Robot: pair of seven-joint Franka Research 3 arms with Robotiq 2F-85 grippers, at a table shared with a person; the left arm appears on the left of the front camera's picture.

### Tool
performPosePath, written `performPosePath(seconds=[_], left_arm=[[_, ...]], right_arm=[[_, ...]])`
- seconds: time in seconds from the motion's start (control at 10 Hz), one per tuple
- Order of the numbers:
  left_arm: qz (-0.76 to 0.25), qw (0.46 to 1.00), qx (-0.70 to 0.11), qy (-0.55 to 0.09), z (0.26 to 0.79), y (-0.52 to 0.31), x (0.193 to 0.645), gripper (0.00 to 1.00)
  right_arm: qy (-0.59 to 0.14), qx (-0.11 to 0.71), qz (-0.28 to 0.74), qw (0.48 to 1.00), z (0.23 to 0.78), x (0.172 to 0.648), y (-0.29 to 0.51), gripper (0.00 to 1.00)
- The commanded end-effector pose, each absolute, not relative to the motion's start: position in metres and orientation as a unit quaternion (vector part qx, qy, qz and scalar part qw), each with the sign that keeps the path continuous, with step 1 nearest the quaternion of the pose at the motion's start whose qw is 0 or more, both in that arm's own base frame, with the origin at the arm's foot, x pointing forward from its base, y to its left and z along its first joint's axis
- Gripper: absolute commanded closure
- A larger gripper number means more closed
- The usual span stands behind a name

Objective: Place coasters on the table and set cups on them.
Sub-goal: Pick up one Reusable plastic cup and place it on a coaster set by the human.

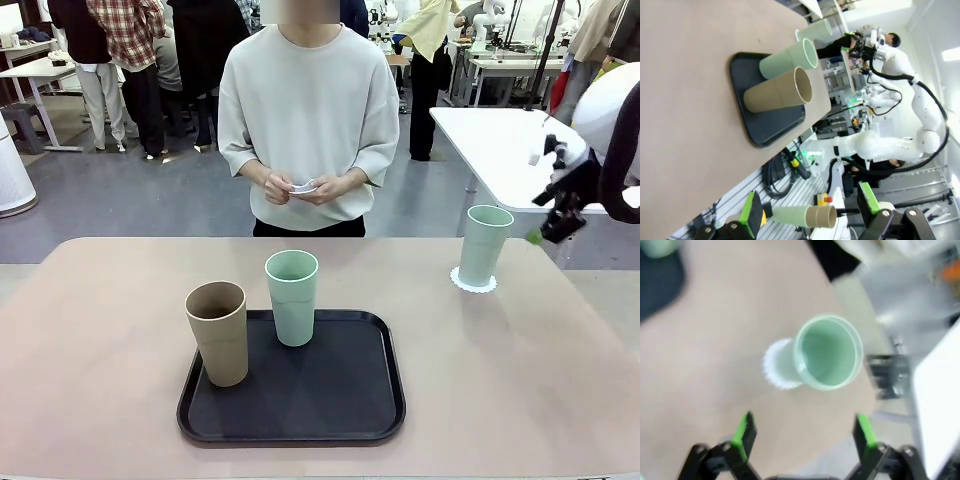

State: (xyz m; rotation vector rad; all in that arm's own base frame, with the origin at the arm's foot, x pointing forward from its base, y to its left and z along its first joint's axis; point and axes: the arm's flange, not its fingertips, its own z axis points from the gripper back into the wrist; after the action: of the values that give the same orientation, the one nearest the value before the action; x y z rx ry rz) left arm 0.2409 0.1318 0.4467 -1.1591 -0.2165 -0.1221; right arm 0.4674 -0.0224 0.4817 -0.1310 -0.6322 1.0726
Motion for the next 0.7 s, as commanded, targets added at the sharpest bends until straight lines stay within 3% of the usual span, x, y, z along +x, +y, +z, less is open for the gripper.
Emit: performPosePath(seconds=[0.0,0.3,0.6], left_arm=[[-0.059,0.827,-0.549,-0.106,0.447,0.133,0.24,0.0],[-0.059,0.827,-0.549,-0.106,0.447,0.133,0.24,0.0],[-0.059,0.827,-0.549,-0.106,0.447,0.133,0.24,0.0]], right_arm=[[-0.179,-0.25,0.244,0.92,0.503,0.475,0.011,0.0],[-0.025,-0.35,0.191,0.917,0.54,0.466,0.03,0.0],[0.058,-0.333,0.239,0.911,0.563,0.437,0.059,0.0]])
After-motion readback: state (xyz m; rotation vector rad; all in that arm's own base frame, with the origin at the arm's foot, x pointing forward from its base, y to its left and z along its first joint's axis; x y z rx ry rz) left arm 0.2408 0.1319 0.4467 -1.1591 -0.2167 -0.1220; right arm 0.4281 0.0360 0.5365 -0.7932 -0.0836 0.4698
